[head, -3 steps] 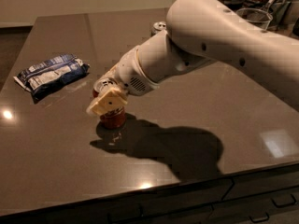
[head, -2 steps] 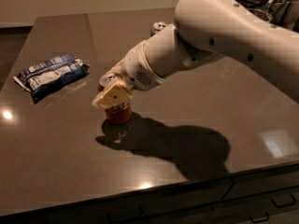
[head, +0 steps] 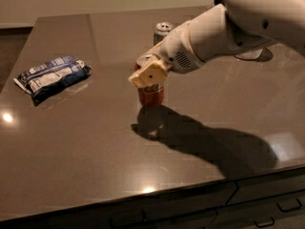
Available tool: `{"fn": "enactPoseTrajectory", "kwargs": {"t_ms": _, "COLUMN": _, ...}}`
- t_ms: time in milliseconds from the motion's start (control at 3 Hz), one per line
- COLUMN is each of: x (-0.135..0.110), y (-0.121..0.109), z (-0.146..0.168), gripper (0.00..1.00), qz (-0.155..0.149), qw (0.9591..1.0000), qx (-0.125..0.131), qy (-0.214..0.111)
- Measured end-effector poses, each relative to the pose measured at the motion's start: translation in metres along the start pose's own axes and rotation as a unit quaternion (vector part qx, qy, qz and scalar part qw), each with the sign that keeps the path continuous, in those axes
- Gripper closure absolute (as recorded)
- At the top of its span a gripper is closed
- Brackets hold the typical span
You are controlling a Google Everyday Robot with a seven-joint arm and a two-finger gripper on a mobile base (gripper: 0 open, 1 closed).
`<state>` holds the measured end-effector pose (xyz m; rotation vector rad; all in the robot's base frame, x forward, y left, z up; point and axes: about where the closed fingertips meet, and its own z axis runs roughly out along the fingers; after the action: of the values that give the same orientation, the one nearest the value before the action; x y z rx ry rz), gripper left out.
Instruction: Move coke can near 7up can
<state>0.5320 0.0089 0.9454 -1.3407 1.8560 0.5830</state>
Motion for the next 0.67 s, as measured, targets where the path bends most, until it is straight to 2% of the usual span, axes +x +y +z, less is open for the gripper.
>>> {"fn": "enactPoseTrajectory", "kwargs": {"t_ms": 333, "x": 0.021, "y": -0.057, "z": -0.034, "gripper": 1.0, "qz": 0.038, "qw": 0.9976, "qx": 0.057, "qy": -0.01}}
{"fn": "enactPoseTrajectory", "kwargs": {"t_ms": 667, "x": 0.033, "y": -0.09, "z": -0.042, "gripper": 1.0, "qz": 0.063, "qw": 0.9945, "qx": 0.081, "qy": -0.019}}
